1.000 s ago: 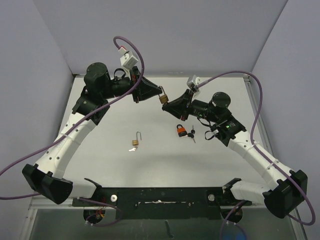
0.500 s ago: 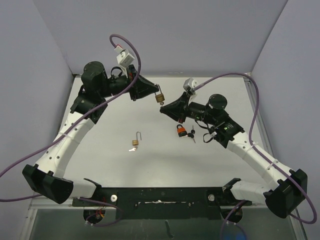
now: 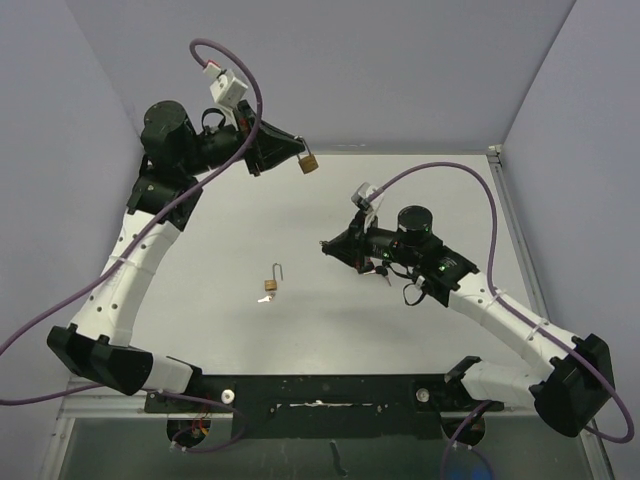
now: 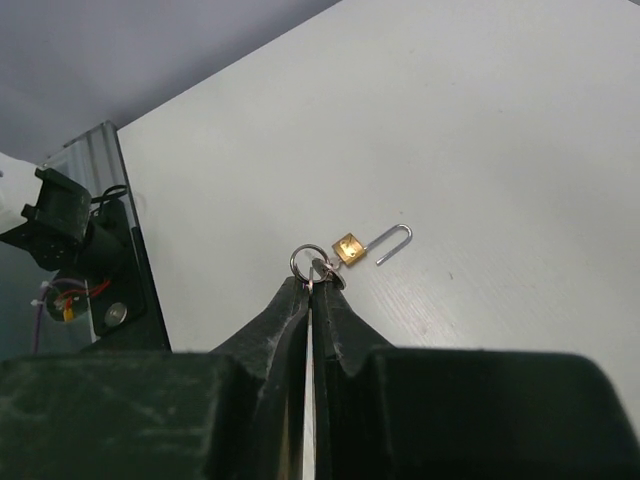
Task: Lock with the key
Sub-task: Place the key at the center of the board.
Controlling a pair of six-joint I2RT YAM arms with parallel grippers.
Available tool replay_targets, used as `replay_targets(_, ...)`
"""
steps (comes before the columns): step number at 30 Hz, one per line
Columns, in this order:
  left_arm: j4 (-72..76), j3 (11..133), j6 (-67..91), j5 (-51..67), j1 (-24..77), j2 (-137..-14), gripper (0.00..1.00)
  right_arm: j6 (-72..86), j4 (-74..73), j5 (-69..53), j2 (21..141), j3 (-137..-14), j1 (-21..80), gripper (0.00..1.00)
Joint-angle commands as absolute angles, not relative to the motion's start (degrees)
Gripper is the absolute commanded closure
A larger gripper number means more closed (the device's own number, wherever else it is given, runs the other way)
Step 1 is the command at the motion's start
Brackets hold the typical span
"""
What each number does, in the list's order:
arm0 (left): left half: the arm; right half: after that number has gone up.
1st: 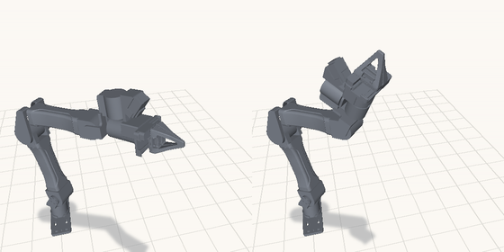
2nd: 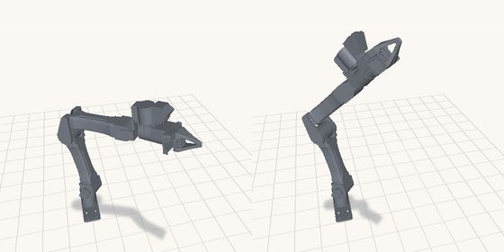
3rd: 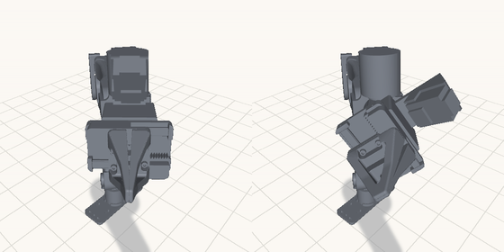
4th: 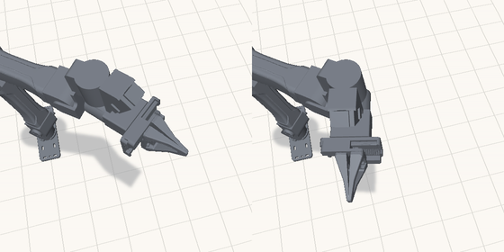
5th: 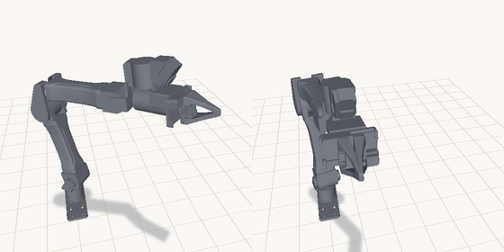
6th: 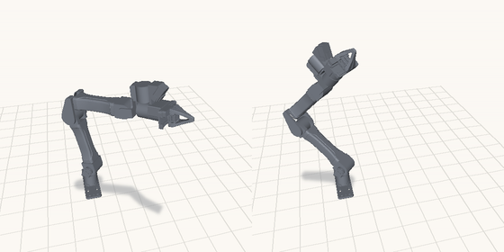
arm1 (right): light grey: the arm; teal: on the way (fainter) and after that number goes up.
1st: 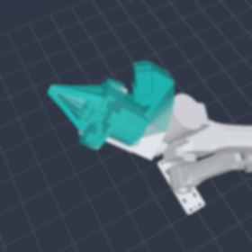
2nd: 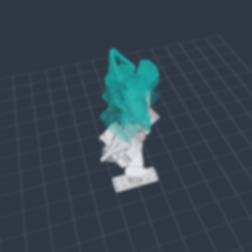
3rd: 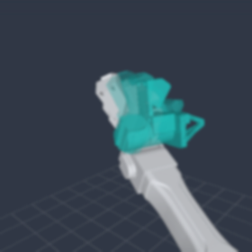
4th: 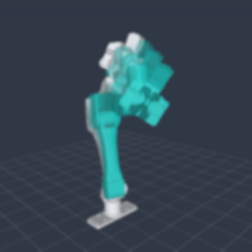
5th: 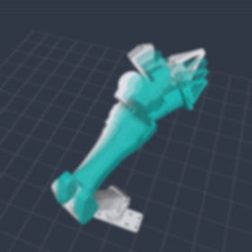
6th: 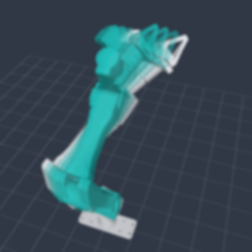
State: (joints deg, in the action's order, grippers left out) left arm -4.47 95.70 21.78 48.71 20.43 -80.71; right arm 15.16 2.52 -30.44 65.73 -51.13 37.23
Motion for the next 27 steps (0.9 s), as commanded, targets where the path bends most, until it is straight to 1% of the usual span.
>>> replay_targets(1,-12.4,89.8,19.3,46.0,20.3,-83.0,1.0,14.2,1.3,-22.7,63.6,-51.6,37.6,1.0)
replay_targets(3,-13.3,84.4,19.3,44.7,20.2,-83.3,1.0,14.4,0.1,-20.1,64.5,-51.8,37.6,1.0)
replay_targets(7,-9.9,74.0,20.8,43.2,20.2,-83.7,1.0,15.3,-3.3,-13.9,67.7,-53.2,37.6,1.0)
replay_targets(15,-5.6,63.2,20.7,42.3,20.8,-90.7,1.0,16.7,-5.7,-9.2,77.1,-55.2,38.2,1.0)
replay_targets(20,-2.6,60.1,20.4,43.2,21.2,-97.9,1.0,18.0,-4.4,-8.7,84.6,-55.8,38.3,1.0)
replay_targets(27,-2.0,61.8,19.4,42.2,22.3,-106.9,1.0,19.3,-1.6,-11.4,93.3,-58.3,38.4,1.0)
